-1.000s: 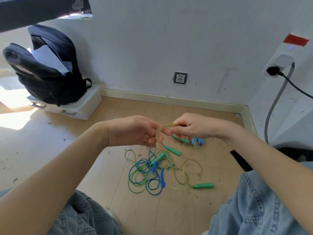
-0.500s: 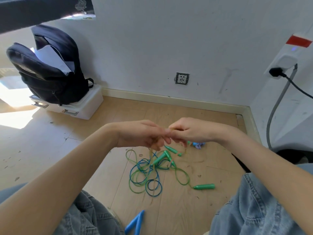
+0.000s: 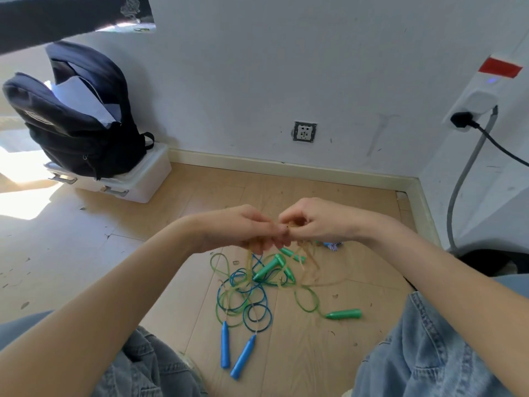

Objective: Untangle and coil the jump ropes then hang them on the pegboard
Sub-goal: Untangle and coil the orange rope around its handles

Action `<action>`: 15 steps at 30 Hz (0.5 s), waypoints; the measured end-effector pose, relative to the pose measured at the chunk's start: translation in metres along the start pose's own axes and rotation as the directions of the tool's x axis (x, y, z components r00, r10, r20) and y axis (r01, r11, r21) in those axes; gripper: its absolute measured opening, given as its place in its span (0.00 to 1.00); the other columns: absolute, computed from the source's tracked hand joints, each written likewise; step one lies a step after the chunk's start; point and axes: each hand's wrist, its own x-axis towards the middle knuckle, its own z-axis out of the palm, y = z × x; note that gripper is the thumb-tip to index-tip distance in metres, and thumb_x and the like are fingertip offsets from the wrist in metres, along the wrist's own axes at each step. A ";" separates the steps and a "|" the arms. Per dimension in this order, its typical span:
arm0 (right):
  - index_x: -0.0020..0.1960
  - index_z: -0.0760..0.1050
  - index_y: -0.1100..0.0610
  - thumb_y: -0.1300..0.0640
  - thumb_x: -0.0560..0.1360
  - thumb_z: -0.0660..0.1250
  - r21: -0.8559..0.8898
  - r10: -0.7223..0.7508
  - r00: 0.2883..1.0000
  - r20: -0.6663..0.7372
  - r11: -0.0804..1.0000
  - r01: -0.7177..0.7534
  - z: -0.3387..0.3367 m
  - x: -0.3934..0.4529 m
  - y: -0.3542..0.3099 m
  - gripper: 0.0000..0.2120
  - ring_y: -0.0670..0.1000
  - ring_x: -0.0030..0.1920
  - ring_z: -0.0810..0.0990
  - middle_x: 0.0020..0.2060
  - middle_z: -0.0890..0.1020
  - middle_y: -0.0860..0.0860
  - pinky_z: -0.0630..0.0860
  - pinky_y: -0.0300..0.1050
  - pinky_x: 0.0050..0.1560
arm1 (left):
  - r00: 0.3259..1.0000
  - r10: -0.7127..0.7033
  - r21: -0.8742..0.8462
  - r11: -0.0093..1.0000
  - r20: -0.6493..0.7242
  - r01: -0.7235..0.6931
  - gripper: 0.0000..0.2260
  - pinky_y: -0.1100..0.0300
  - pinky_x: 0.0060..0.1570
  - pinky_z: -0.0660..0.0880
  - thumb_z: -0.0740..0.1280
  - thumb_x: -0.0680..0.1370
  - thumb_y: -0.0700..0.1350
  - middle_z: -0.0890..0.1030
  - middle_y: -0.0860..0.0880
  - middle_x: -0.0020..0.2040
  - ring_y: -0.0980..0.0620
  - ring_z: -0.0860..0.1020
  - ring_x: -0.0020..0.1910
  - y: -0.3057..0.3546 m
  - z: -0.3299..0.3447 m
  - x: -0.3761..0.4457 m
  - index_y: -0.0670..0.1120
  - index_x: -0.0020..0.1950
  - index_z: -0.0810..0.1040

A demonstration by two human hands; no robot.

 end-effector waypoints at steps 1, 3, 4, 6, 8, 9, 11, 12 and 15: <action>0.39 0.77 0.57 0.50 0.75 0.66 -0.005 0.017 1.000 -0.012 1.000 -0.017 -0.001 0.000 0.001 0.12 0.42 0.29 0.68 0.26 0.72 0.42 0.64 0.35 0.31 | 0.998 0.017 0.007 1.000 -0.062 -0.016 0.11 0.69 0.38 0.70 0.62 0.78 0.50 0.74 0.50 0.37 0.55 0.70 0.35 0.001 0.000 0.001 0.47 0.45 0.82; 0.38 0.75 0.58 0.48 0.73 0.68 -0.060 0.105 0.994 -0.016 0.993 -0.106 -0.006 -0.001 0.009 0.13 0.45 0.32 0.70 0.29 0.74 0.45 0.66 0.39 0.34 | 0.992 -0.002 -0.022 1.000 -0.128 -0.001 0.12 0.69 0.32 0.67 0.63 0.78 0.49 0.68 0.53 0.29 0.57 0.65 0.28 0.000 -0.007 -0.001 0.47 0.38 0.80; 0.37 0.74 0.56 0.48 0.73 0.68 -0.110 0.159 0.987 -0.013 0.981 -0.159 -0.009 -0.003 0.014 0.13 0.45 0.32 0.71 0.30 0.74 0.46 0.66 0.38 0.33 | 0.991 -0.018 -0.020 1.000 -0.132 0.016 0.13 0.69 0.30 0.65 0.62 0.78 0.49 0.66 0.56 0.26 0.58 0.63 0.26 -0.001 -0.011 -0.003 0.47 0.37 0.79; 0.34 0.71 0.50 0.48 0.73 0.69 -0.218 0.244 0.969 -0.043 0.944 -0.248 -0.014 -0.007 0.020 0.12 0.43 0.31 0.70 0.30 0.74 0.44 0.63 0.35 0.31 | 0.986 -0.057 0.091 0.993 -0.157 0.072 0.14 0.67 0.29 0.63 0.61 0.79 0.49 0.65 0.58 0.23 0.58 0.63 0.24 -0.005 -0.016 -0.005 0.47 0.36 0.77; 0.34 0.71 0.49 0.51 0.72 0.70 -0.157 0.235 0.965 -0.115 0.955 -0.252 -0.017 -0.010 0.020 0.12 0.42 0.30 0.71 0.29 0.73 0.43 0.64 0.33 0.30 | 0.980 -0.085 0.206 0.971 -0.180 0.122 0.13 0.67 0.30 0.66 0.61 0.80 0.48 0.70 0.57 0.25 0.58 0.66 0.26 -0.008 -0.018 -0.007 0.46 0.37 0.78; 0.33 0.71 0.51 0.52 0.71 0.71 -0.049 0.204 0.969 -0.137 0.976 -0.212 -0.017 -0.011 0.018 0.12 0.43 0.30 0.71 0.28 0.73 0.44 0.66 0.33 0.31 | 0.980 -0.096 0.185 0.974 -0.174 0.128 0.11 0.67 0.32 0.69 0.61 0.79 0.46 0.73 0.55 0.28 0.57 0.70 0.27 -0.008 -0.019 -0.007 0.46 0.41 0.79; 0.31 0.71 0.53 0.55 0.72 0.71 0.158 0.131 0.983 -0.132 0.981 -0.110 -0.018 -0.010 0.009 0.13 0.45 0.29 0.72 0.26 0.72 0.46 0.70 0.35 0.33 | 0.989 -0.071 0.053 0.996 -0.129 0.078 0.06 0.66 0.38 0.75 0.63 0.78 0.44 0.80 0.53 0.37 0.57 0.77 0.33 -0.007 -0.017 -0.008 0.47 0.51 0.78; 0.31 0.72 0.54 0.57 0.72 0.71 0.213 0.103 0.988 -0.118 0.974 -0.076 -0.017 -0.010 0.005 0.13 0.45 0.29 0.72 0.26 0.71 0.48 0.70 0.34 0.32 | 0.993 -0.028 0.002 1.000 -0.114 0.029 0.07 0.66 0.41 0.76 0.64 0.78 0.43 0.81 0.53 0.41 0.57 0.79 0.36 -0.005 -0.015 -0.007 0.47 0.55 0.77; 0.35 0.76 0.59 0.59 0.70 0.72 0.245 0.071 0.994 -0.087 0.968 -0.047 -0.014 -0.010 -0.003 0.08 0.41 0.26 0.69 0.26 0.71 0.47 0.67 0.29 0.28 | 0.985 0.118 -0.139 0.981 -0.129 -0.136 0.09 0.63 0.44 0.77 0.63 0.78 0.43 0.81 0.50 0.43 0.55 0.77 0.37 0.001 -0.006 -0.002 0.42 0.56 0.77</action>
